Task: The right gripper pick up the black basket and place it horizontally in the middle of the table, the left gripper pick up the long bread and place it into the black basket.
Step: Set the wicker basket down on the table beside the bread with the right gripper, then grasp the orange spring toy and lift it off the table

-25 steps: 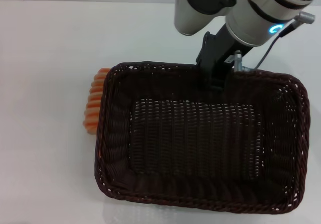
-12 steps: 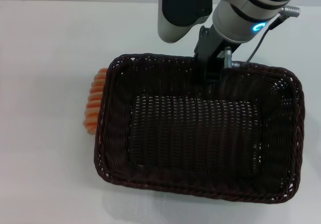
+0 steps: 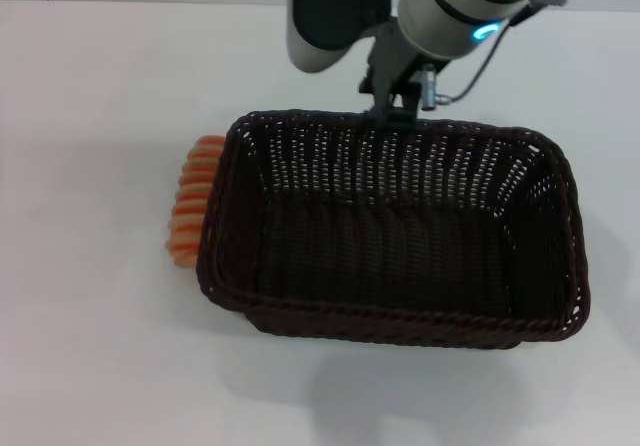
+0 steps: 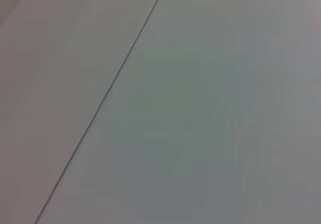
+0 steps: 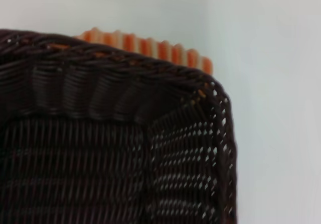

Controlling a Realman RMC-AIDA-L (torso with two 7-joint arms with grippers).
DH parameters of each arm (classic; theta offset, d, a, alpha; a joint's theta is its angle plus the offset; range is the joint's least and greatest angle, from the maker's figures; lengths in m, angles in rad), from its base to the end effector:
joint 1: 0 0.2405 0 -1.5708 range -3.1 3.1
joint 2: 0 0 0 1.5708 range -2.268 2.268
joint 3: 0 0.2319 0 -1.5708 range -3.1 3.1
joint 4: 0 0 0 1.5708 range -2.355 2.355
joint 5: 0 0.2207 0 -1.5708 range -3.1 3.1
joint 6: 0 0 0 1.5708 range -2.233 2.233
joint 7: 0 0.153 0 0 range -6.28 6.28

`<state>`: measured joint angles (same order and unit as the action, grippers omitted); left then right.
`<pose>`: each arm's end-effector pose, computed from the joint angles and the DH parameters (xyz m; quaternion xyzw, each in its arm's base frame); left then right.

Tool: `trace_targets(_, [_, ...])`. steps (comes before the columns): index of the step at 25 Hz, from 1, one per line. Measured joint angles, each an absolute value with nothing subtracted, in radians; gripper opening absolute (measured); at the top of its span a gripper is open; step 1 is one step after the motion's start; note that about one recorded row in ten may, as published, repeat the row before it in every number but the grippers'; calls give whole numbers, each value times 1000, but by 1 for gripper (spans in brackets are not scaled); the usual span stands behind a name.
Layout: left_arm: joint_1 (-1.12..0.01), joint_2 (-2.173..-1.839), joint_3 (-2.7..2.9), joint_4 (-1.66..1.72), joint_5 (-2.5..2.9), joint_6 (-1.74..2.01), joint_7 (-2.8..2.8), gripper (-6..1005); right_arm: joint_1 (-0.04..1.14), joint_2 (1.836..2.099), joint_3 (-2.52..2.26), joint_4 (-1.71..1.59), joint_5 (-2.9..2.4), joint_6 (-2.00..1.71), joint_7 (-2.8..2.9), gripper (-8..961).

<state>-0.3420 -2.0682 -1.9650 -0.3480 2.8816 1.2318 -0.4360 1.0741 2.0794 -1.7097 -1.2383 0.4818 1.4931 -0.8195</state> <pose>-0.3535 0.3300 0.1363 -0.4136 -0.2593 -0.4632 0.7397 0.0150 0.3724 -0.0540 -0.9417 -0.0979 -0.2827 0.1541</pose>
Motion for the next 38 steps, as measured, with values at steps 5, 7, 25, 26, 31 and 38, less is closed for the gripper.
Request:
trace_targets(5, [-344, -2069, -1964, -339, 2883, 1231, -443, 828, 1078, 2081, -1703, -1263, 480, 1445, -793, 280])
trace_targets(7, [-348, -2068, -1962, -335, 2885, 1227, -445, 828, 1048, 2078, -1676, -1304, 481, 1382, -771, 280])
trace_targets(25, [-379, -2060, -1753, -345, 2888, 1211, -507, 828, 385, 2085, -1820, -1470, 577, 2, -707, 281])
trace_targets(26, [-380, -2060, -1726, -346, 2888, 1215, -525, 828, 361, 2085, -1850, -1442, 576, -108, -707, 281])
trace_targets(31, [-368, -2058, -1604, -348, 2887, 1238, -580, 828, 298, 2089, -1976, -1227, 618, -655, -697, 281])
trace_targets(38, [-361, -2046, -1453, -348, 2887, 1330, -632, 827, 305, 2091, -2150, -926, 943, -1219, -696, 281])
